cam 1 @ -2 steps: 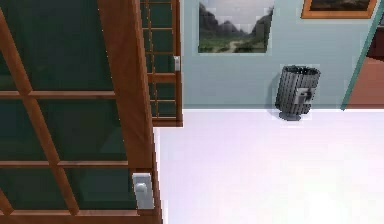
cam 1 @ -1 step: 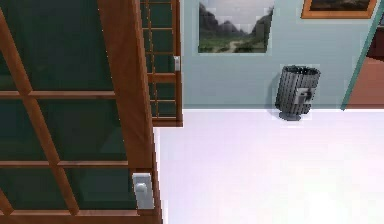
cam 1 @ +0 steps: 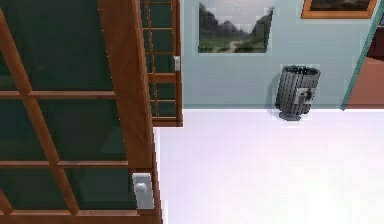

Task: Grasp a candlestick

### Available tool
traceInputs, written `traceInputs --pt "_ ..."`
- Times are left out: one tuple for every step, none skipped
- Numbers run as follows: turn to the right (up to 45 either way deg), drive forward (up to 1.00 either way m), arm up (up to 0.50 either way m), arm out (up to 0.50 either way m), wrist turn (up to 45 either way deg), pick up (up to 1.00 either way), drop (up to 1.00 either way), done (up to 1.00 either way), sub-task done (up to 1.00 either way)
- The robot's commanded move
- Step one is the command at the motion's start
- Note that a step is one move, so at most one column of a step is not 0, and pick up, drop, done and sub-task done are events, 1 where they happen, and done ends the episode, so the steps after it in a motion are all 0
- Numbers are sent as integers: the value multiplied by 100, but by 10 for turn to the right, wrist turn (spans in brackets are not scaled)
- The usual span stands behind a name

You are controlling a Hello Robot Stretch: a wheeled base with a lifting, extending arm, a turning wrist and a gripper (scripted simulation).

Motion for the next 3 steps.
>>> traceInputs --pt "0 0 0 0 450 0 0 0 0" --pt "0 0 0 0 450 0 0 0 0" --pt "0 0 0 0 60 0 0 0 0"
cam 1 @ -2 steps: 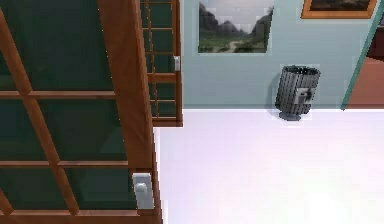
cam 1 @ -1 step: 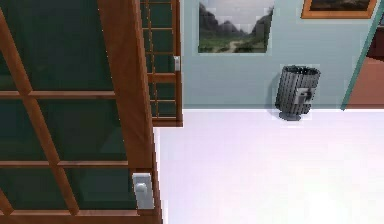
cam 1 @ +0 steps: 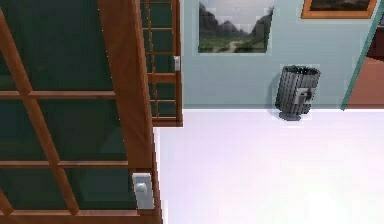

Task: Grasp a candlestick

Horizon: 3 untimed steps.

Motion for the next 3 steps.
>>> traceInputs --pt "0 0 -14 0 0 0 0 0 0" --pt "0 0 0 0 0 100 0 0 0" --pt "0 0 10 0 0 0 0 0 0"
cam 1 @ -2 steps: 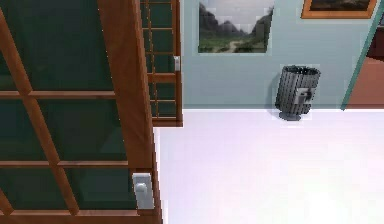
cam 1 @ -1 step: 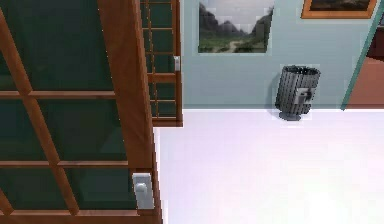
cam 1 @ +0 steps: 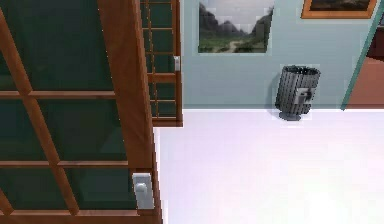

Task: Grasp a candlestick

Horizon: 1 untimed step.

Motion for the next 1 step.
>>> traceInputs --pt "0 0 0 0 0 0 0 100 0"
